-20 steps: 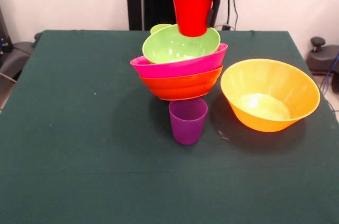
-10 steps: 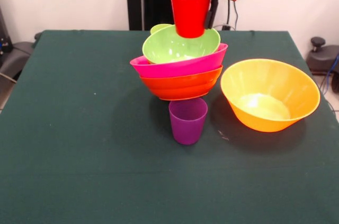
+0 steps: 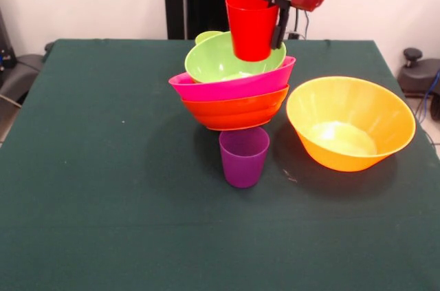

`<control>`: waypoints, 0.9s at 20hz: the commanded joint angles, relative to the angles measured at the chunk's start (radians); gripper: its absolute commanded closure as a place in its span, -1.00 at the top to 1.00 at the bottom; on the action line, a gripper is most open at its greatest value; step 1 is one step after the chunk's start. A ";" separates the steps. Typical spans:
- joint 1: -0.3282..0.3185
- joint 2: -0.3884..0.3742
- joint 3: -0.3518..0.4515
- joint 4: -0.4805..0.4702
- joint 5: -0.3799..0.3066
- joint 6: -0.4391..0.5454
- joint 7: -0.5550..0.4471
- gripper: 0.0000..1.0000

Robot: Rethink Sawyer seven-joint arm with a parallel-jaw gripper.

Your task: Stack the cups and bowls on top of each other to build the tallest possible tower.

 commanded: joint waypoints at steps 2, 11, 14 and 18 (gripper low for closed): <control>-0.020 0.073 0.074 0.038 -0.089 -0.048 -0.096 -1.00; -0.026 0.066 0.073 0.041 -0.092 -0.032 -0.113 -1.00; -0.029 0.053 0.072 0.046 -0.090 -0.008 -0.123 -1.00; -0.032 0.030 0.070 0.057 -0.091 0.012 -0.134 -1.00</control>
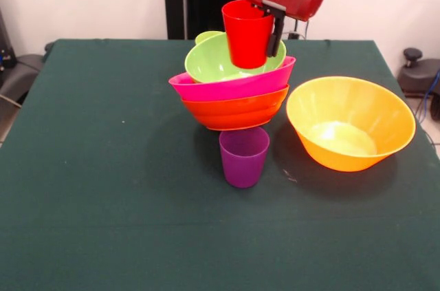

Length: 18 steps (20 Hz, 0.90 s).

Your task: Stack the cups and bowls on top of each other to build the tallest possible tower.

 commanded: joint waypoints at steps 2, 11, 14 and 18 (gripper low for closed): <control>-0.019 0.010 0.067 0.054 -0.091 0.029 -0.134 -1.00; -0.003 0.045 0.057 0.041 -0.104 -0.005 -0.102 -1.00; 0.003 0.058 0.054 0.039 -0.108 -0.017 -0.092 -1.00; 0.006 0.080 0.053 0.037 -0.118 -0.031 -0.091 -1.00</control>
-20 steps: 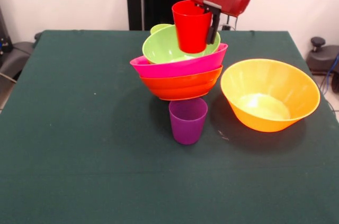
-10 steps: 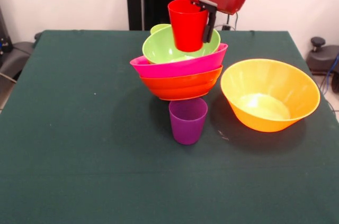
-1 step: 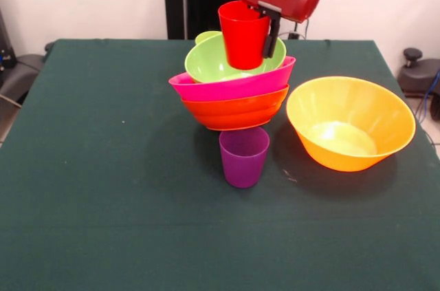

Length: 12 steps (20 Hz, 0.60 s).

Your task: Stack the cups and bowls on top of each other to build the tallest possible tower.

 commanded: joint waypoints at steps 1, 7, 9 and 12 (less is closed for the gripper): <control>0.013 0.075 0.052 0.037 -0.118 -0.034 -0.091 -1.00; 0.011 0.078 0.049 0.036 -0.140 -0.032 -0.082 -1.00; 0.010 0.081 0.051 0.035 -0.146 -0.036 -0.077 -1.00; 0.009 0.084 0.053 0.034 -0.153 -0.039 -0.070 -1.00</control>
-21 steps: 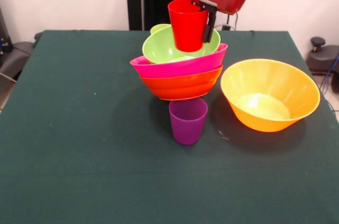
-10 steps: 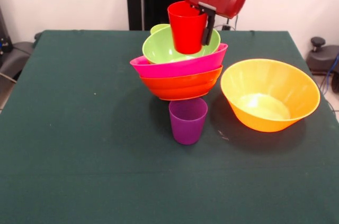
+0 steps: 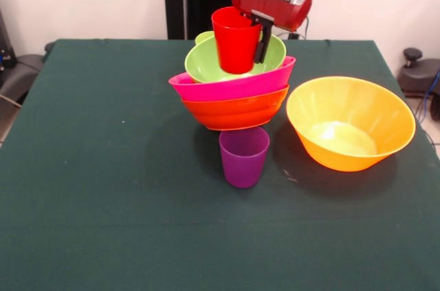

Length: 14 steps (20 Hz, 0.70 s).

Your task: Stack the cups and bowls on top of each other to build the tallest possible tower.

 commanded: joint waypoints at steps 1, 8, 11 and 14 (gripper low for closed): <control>0.008 0.060 0.054 0.032 -0.088 -0.039 -0.068 -1.00; 0.008 0.080 0.054 0.024 -0.100 -0.055 -0.056 -1.00; 0.011 0.083 0.052 0.024 -0.101 -0.061 -0.052 -1.00; 0.012 0.085 0.050 0.024 -0.101 -0.064 -0.048 -1.00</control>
